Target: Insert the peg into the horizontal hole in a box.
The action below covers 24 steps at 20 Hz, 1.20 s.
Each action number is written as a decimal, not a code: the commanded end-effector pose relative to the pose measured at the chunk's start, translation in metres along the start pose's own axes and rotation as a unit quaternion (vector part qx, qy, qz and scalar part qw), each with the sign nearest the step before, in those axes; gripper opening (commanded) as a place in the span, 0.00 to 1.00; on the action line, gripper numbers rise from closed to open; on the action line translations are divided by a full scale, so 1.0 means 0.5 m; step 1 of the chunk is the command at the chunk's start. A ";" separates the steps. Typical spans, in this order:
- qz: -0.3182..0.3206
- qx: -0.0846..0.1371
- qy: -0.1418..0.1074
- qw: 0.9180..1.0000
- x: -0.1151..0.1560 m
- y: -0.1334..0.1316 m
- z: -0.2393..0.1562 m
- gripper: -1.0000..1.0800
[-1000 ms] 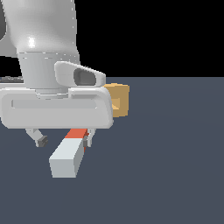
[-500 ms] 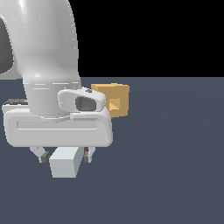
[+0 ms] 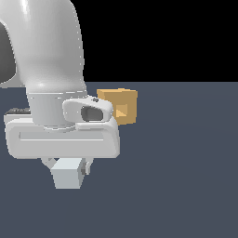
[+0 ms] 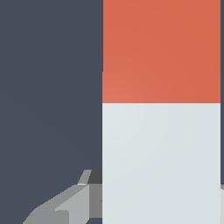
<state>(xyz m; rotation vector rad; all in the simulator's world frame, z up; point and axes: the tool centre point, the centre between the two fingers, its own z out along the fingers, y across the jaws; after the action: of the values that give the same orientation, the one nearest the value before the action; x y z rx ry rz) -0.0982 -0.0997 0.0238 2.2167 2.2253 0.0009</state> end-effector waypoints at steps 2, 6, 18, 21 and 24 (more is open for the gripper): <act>0.000 0.000 0.000 1.000 0.000 -0.001 0.001 0.00; -0.001 0.000 0.000 1.000 0.002 0.002 0.000 0.00; -0.045 0.000 0.000 0.999 0.081 0.089 -0.022 0.00; -0.065 0.000 -0.001 0.998 0.119 0.127 -0.032 0.00; -0.088 0.000 -0.001 0.996 0.165 0.168 -0.043 0.00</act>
<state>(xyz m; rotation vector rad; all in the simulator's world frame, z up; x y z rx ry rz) -0.0256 -0.0290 0.0410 2.0429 2.3882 -0.0039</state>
